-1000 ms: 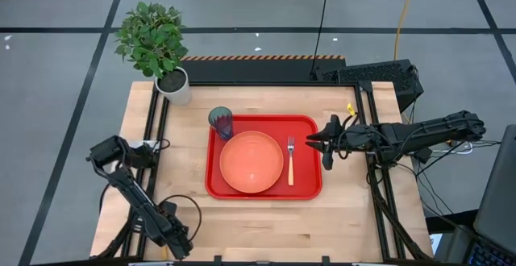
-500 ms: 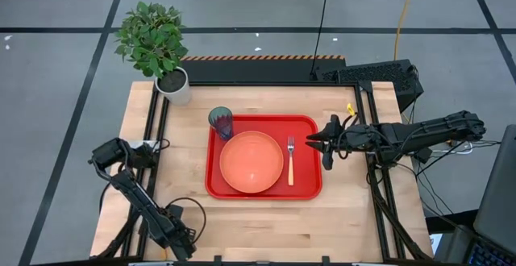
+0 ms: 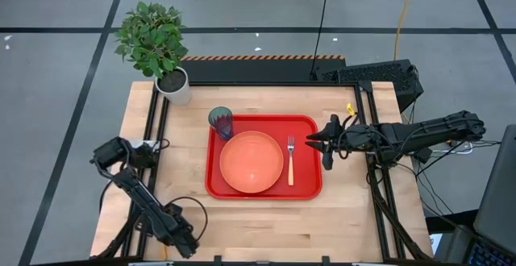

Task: Pick and place plate/cup/fork/spoon on tray
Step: Put the orange spoon on the red serving tray to the right of the yellow fork

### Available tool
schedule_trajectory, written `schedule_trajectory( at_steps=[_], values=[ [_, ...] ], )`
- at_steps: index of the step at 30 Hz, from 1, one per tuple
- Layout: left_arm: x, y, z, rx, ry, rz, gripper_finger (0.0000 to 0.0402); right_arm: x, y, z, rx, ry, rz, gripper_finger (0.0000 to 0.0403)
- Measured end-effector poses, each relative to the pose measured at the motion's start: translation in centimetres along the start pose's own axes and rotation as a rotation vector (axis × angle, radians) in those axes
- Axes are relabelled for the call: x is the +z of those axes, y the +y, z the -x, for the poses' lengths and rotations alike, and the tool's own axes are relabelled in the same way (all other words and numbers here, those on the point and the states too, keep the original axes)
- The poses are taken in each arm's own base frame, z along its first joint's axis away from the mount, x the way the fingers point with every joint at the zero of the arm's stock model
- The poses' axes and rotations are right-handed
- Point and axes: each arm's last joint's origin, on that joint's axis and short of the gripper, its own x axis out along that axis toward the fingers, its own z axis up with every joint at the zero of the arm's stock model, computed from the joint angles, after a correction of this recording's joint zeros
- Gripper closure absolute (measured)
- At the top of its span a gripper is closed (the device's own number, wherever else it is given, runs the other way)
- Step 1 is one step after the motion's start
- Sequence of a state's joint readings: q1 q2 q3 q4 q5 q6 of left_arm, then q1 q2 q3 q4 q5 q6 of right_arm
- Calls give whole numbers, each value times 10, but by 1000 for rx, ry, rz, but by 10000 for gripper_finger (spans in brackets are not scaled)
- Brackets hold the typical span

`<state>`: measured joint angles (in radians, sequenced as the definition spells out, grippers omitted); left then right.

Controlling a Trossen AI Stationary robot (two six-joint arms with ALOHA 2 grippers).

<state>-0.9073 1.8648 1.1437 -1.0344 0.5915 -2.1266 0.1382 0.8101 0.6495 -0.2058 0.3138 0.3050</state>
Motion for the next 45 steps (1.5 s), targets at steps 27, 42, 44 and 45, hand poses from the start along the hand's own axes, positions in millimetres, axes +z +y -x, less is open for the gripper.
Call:
schedule_trajectory(
  at_steps=[27, 42, 44, 45],
  values=[
    [9, 5, 0, 216, -257, -512, 220, 0, 0, 0, 1, 0, 3, 316],
    [-32, 5, 13, 144, -281, -1026, 220, -1, 0, 0, -4, 10, 2, 316],
    [-42, 6, 10, 111, -298, -1110, 220, -1, 0, 0, -4, 11, -3, 316],
    [-47, 7, 7, 97, -304, -1147, 220, -1, -1, 0, -5, 15, -3, 316]
  ],
)
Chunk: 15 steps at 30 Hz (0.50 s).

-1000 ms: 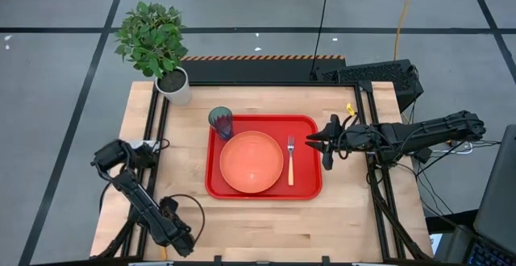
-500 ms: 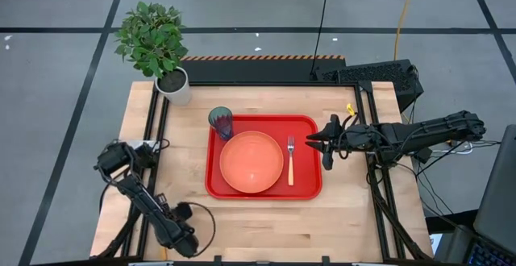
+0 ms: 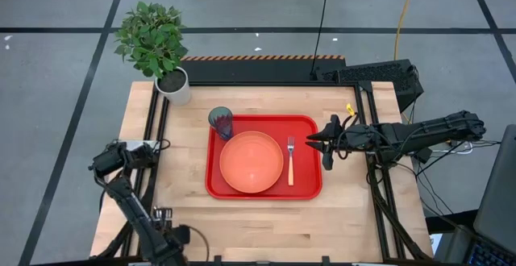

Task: Pick and place plate/cup/fork/spoon on tray
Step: Put the orange spoon on the red serving tray to the right of the yellow fork

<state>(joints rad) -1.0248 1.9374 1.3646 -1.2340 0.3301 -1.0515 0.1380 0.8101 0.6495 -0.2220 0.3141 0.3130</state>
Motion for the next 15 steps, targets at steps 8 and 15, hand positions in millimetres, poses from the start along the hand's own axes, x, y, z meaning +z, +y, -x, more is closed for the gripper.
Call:
schedule_trajectory(
  at_steps=[8, 15],
  values=[
    [-25, -13, -10, 16, 11, 1, 220, -1, 0, 0, -1, 7, -14, 316],
    [-23, -11, -16, 33, -23, -30, 220, -1, 0, 0, 0, 7, -13, 316]
  ],
)
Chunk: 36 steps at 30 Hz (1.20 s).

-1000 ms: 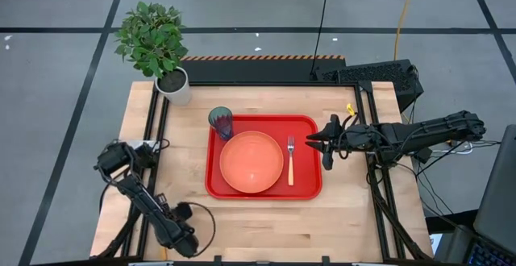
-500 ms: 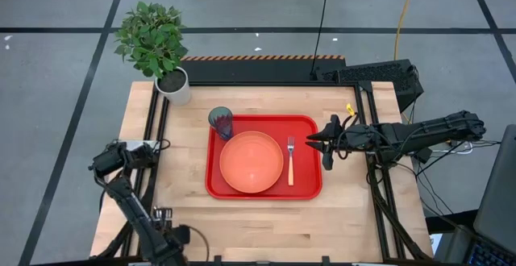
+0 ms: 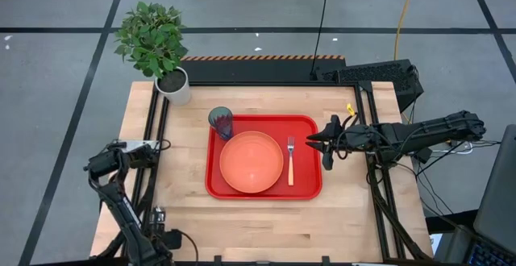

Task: Pick and place plate/cup/fork/spoon on tray
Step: Put the orange spoon on the red serving tray to the right of the yellow fork

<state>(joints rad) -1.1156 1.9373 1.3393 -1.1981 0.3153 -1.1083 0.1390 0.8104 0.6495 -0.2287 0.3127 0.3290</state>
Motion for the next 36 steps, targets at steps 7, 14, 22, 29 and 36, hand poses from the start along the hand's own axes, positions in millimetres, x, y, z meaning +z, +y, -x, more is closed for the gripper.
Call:
schedule_trajectory(
  at_steps=[7, 14, 22, 29, 36],
  values=[
    [4, 5, -20, -21, 15, -30, 220, 0, 0, 0, 0, 0, 0, 316],
    [3, 7, -25, -12, 19, -47, 220, 0, 0, 0, 0, 0, 1, 316],
    [7, 3, -25, -20, -68, -49, 220, 0, 0, 0, 1, 1, 1, 316],
    [10, 5, -24, 0, -107, -36, 220, 0, 0, 0, 3, 2, 1, 316],
    [11, 12, -26, 44, -77, -8, 220, 0, 0, 0, 4, 1, 1, 316]
  ],
)
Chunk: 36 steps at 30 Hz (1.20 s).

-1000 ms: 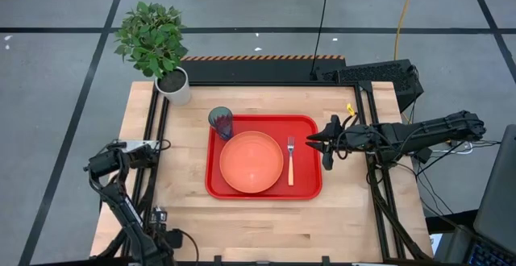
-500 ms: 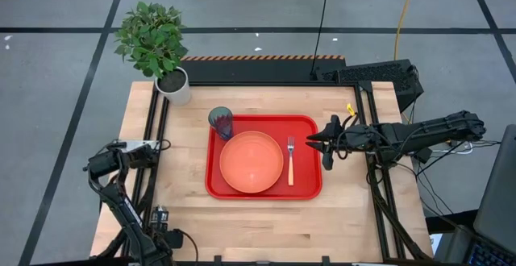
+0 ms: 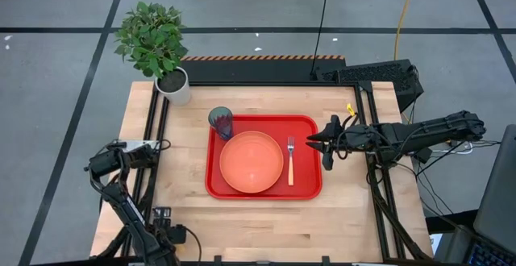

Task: Pick and place plate/cup/fork/spoon on tray
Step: Put the orange spoon on the red serving tray to the right of the yellow fork

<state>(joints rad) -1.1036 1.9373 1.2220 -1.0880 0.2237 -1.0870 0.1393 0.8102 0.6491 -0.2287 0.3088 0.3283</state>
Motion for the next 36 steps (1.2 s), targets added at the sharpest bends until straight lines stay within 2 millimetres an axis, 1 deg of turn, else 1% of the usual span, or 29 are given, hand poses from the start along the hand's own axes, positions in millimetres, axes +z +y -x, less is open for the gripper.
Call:
schedule_trajectory(
  at_steps=[3, 8, 16, 23, 29, 36],
  values=[
    [-5, 5, -5, 35, 56, 27, 220, 0, 0, 0, 0, 0, 0, 316],
    [-7, 8, -10, 21, 102, 81, 220, 0, 0, 0, 0, 0, 4, 316],
    [-6, 10, -15, 28, 85, 85, 220, 0, 0, 0, 0, 0, 4, 316],
    [0, 17, -23, 7, 79, 53, 220, 0, 0, 0, 1, -2, 3, 316],
    [7, 23, -23, 8, 100, 8, 220, 1, 0, 0, 3, -10, 6, 316],
    [21, 32, -21, -11, 131, -6, 220, 1, 1, 0, 5, -14, 7, 316]
  ],
)
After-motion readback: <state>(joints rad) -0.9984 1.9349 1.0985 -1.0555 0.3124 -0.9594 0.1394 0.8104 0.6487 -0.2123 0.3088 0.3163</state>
